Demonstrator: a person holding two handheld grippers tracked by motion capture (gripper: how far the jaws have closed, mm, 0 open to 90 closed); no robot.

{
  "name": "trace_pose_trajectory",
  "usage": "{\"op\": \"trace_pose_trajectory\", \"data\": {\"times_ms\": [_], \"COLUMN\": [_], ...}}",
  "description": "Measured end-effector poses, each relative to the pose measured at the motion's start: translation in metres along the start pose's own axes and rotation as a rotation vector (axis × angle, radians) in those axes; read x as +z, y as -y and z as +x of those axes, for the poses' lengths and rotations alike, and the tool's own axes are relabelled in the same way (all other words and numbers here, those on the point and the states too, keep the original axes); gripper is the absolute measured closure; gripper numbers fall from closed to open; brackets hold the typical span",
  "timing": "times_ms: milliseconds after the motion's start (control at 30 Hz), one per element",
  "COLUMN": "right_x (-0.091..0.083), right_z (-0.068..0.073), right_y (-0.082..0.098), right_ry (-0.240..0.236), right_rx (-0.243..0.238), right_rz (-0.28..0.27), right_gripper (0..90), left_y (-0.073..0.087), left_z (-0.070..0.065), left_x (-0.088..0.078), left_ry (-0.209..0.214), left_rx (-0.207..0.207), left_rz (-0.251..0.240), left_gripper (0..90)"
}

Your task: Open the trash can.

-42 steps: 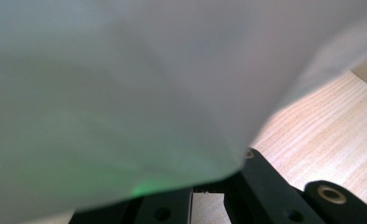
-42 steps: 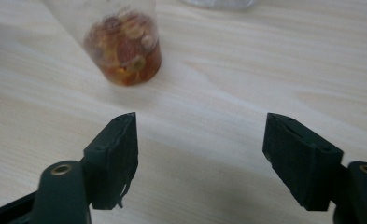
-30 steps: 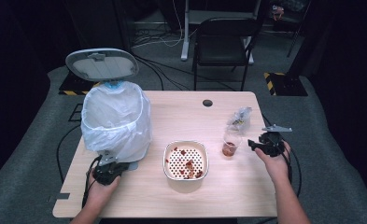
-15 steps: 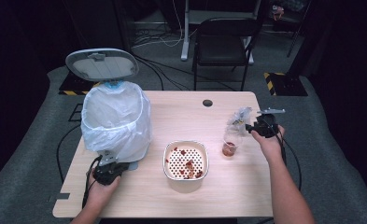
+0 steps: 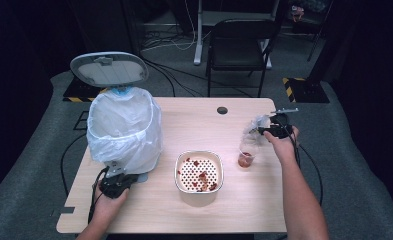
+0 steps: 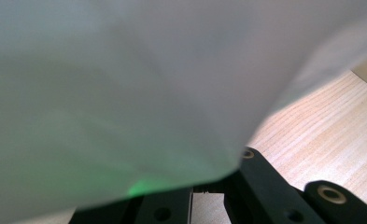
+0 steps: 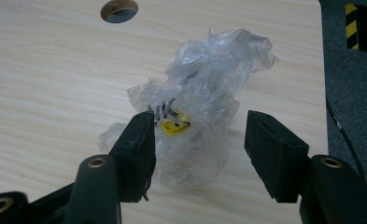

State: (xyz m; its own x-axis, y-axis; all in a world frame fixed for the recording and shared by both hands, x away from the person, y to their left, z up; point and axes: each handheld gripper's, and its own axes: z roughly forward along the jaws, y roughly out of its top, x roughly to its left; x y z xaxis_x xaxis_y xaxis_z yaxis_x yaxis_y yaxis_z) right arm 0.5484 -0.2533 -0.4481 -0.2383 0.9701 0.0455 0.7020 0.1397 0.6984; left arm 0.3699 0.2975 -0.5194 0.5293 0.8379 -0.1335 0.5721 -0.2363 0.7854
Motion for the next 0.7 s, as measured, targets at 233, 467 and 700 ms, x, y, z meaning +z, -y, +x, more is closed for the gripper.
{"op": "trace_pose_trajectory", "data": {"times_ms": [233,467,700], "right_x": [0.009,0.003,-0.023], "right_z": [0.002,-0.001,-0.013], "right_y": [-0.003,0.005,0.025], "right_ry": [0.011,-0.001,0.007], "right_rx": [0.019,-0.019,-0.045], "right_rz": [0.002,-0.002,-0.012], "right_gripper": [67.5,88.8,89.1], "left_y": [0.0,0.0,0.0], "left_z": [0.0,0.0,0.0], "left_x": [0.0,0.0,0.0], "left_ry": [0.001,0.003,0.002], "left_rx": [0.002,0.006,-0.003], "left_rz": [0.0,-0.001,-0.003], "left_gripper": [90.0,90.0,90.0]}}
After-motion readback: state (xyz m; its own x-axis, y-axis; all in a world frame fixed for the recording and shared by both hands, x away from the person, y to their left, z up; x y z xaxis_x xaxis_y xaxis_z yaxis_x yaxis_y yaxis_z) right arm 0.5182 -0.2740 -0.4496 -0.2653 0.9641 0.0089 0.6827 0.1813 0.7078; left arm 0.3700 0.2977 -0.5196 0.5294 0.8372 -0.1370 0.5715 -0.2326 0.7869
